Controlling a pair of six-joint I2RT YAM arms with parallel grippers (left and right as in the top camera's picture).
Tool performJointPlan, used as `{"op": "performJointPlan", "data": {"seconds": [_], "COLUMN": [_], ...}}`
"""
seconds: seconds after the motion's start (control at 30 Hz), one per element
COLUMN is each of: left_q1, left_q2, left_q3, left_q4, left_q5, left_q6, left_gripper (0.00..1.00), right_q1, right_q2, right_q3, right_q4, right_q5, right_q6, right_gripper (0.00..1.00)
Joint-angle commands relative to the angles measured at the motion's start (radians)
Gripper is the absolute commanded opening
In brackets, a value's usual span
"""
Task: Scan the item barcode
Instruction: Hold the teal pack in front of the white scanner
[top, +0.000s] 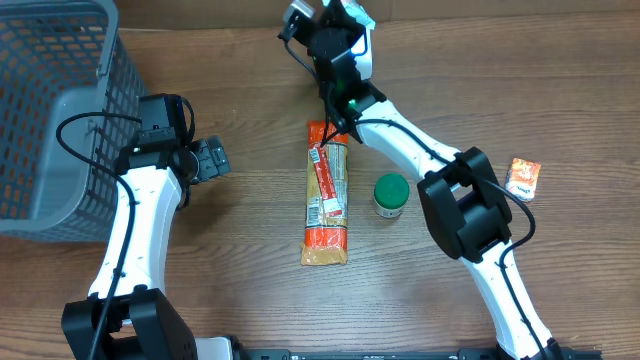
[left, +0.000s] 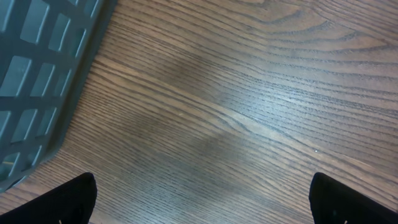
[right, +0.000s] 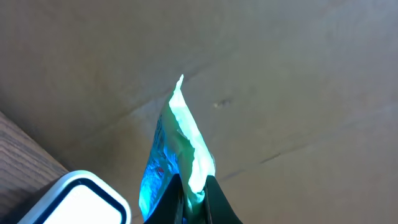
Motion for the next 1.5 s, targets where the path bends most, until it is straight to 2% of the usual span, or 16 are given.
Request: {"op": "performJointPlan", "data": {"seconds": [0.0, 0.17, 0.7, 1.0, 1.47], "left_q1": [-0.002, -0.002, -0.002, -0.002, -0.002], "left_q2": [-0.017, -0.017, -0.017, -0.017, -0.017], "left_q3": [0.015, 0.015, 0.015, 0.015, 0.015], "left_q4": [0.0, 0.0, 0.0, 0.0, 0.0], "left_q5": [0.001, 0.001, 0.001, 0.001, 0.001], "left_q6": [0.022, 0.022, 0.022, 0.022, 0.022], "left_gripper": [1.0, 1.0, 1.0, 1.0, 1.0], "right_q1": [-0.019, -0.031, -0.031, -0.027, -0.006], "right_q2": [-0.001, -0.001, -0.001, -0.001, 0.053], "right_q3": [0.022, 0.022, 0.022, 0.022, 0.022], "right_q4": [-0.009, -0.066, -0.17, -0.061, -0.063], "right_q5": [-0.006, -0.014, -0.024, 0.023, 0.028], "right_q6": [0.215, 0.318, 0.311, 0.188, 0.187], "right_gripper": [0.04, 0.04, 0.04, 0.04, 0.04]}}
